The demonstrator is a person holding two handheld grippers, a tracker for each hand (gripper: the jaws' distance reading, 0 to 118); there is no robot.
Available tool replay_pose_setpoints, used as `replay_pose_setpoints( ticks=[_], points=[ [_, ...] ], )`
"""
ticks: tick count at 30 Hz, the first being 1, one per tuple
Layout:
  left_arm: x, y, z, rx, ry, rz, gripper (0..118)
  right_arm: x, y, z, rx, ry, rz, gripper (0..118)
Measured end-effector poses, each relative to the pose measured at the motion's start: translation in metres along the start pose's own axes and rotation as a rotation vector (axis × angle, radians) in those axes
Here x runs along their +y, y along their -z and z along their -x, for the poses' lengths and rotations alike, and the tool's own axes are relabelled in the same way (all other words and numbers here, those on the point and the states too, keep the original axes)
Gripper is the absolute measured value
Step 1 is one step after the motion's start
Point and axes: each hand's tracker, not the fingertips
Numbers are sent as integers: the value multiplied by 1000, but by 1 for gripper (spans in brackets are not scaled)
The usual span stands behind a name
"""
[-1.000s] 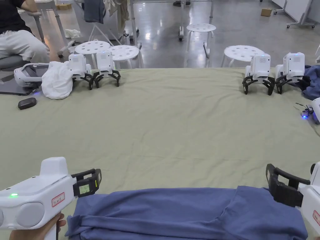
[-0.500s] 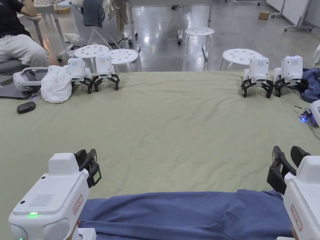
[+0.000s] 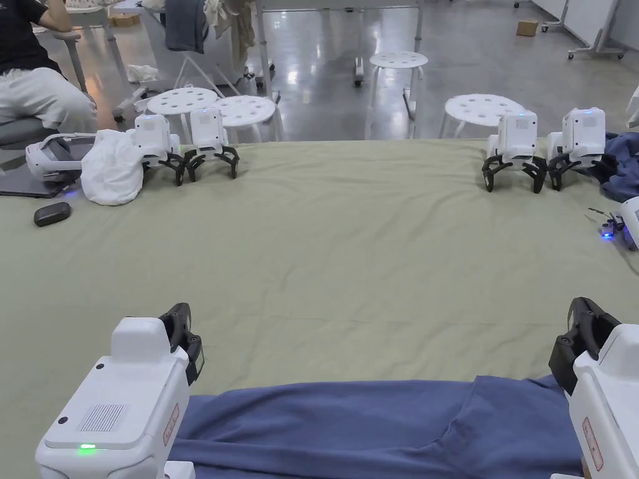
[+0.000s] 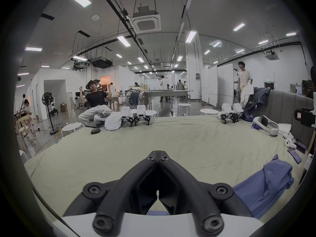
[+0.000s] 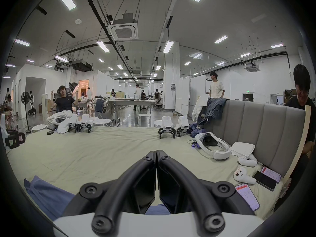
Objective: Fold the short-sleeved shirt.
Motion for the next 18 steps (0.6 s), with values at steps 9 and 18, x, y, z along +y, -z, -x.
replay_pose_setpoints(
  ticks=[9,18],
  points=[
    [2,2,-5,-10,-1,-6,0,3,-1,-1,1,-11,-5,4],
    [17,16,18,-139,-137,124,0,6,1,0,3,-25,-4,4]
  ],
)
